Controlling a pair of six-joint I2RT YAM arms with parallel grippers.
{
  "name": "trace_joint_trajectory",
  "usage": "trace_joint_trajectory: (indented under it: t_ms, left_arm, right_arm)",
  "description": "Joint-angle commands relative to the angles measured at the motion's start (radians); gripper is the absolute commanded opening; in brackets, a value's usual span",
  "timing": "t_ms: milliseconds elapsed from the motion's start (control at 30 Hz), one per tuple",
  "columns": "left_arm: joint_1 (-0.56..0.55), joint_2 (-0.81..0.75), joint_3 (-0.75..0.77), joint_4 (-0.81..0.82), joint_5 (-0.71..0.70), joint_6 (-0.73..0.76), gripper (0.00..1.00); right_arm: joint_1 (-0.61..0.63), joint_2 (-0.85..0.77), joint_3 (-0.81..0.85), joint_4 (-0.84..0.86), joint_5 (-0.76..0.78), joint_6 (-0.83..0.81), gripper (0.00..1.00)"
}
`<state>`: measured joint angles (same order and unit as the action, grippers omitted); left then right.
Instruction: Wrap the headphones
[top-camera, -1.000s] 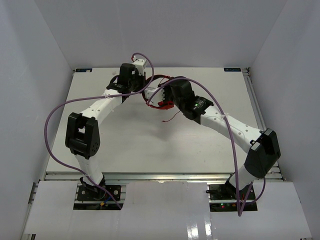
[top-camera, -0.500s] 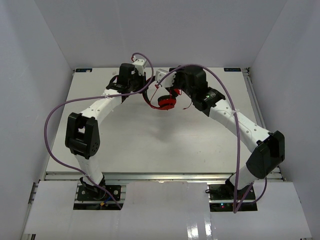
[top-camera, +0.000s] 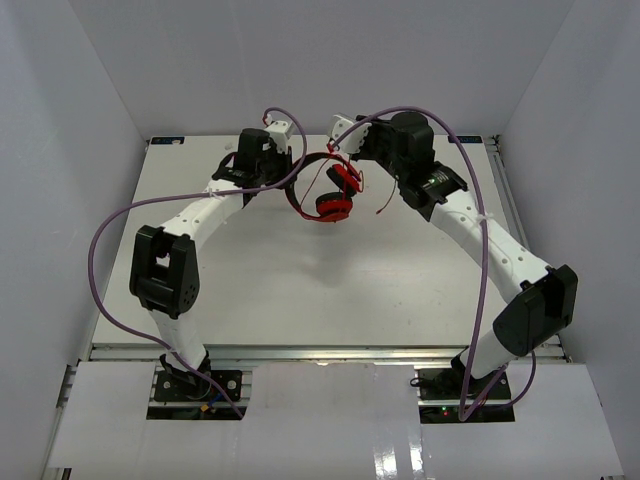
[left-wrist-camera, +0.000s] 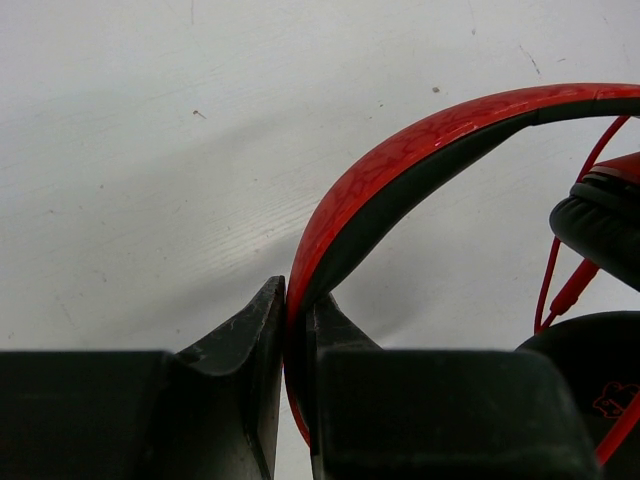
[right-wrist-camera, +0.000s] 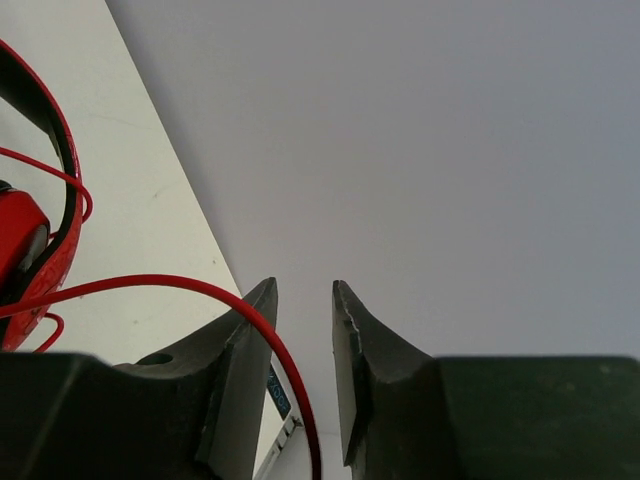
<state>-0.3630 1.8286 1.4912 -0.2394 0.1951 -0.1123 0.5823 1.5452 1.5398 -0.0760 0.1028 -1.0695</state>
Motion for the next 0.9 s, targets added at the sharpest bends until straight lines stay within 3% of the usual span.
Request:
trace_joint_trajectory:
  t_ms: [0,200,267,400,667,867]
  left_arm:
    - [-0.002,-0.08,0.0,0.041,0.025,-0.018,0.0]
    - [-0.002,-0.062,0.028,0.043,0.014,-0.043,0.0]
    - [0.001,-0.056,0.047,0.044,0.0,-0.077,0.0]
    - [0.014,-0.023,0.133,0.045,0.003,-0.191,0.0]
    - [0.021,0.112,0.337,-0.009,-0.02,-0.363,0.0]
    - [0.021,0.168,0.378,-0.012,-0.046,-0.415,0.0]
  right_arm:
    - [-0.009,-0.046,0.067,-0.001,-0.035,0.034,0.28]
    - [-0.012,-0.069,0.098,-0.147,-0.144,0.021,0.08]
    - [-0.007,-0.083,0.113,-0.225,-0.251,0.002,0.08]
    - [0.039,-0.1,0.099,-0.376,-0.315,-0.102,0.08]
    - [0.216,-0.13,0.032,-0.442,-0.126,-0.285,0.08]
    - [0.314,-0.109,0.085,-0.474,-0.024,-0.368,0.08]
